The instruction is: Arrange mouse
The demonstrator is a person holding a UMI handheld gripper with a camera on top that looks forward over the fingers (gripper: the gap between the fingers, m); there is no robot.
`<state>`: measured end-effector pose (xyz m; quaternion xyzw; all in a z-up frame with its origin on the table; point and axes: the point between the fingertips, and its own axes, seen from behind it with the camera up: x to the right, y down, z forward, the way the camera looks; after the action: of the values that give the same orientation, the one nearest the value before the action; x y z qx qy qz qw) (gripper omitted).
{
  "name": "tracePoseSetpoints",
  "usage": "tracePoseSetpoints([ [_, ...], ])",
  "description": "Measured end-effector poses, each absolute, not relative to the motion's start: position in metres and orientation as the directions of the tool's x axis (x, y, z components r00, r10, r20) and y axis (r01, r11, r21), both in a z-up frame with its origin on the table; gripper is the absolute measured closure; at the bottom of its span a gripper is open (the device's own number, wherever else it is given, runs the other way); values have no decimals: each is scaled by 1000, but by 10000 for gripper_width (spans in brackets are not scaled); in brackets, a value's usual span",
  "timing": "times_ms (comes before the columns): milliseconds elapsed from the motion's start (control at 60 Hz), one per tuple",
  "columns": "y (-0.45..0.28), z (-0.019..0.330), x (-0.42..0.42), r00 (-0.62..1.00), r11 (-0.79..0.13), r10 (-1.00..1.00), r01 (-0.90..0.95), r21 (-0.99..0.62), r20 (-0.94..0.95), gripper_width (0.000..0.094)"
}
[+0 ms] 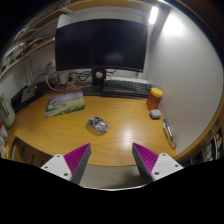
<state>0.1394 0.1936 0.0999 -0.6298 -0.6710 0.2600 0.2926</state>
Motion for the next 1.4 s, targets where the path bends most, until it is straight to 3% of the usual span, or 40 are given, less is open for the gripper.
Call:
tracePoseSetpoints([
  [350, 157, 78, 107, -84, 106, 994, 649, -753, 68, 71],
  [533, 149, 61, 77, -80, 82, 996, 614, -785, 41, 71],
  [983, 151, 4, 9, -57, 73, 997, 612, -788, 47, 73],
  [1400, 173, -7, -50, -4, 42, 999, 614, -789, 50, 67],
])
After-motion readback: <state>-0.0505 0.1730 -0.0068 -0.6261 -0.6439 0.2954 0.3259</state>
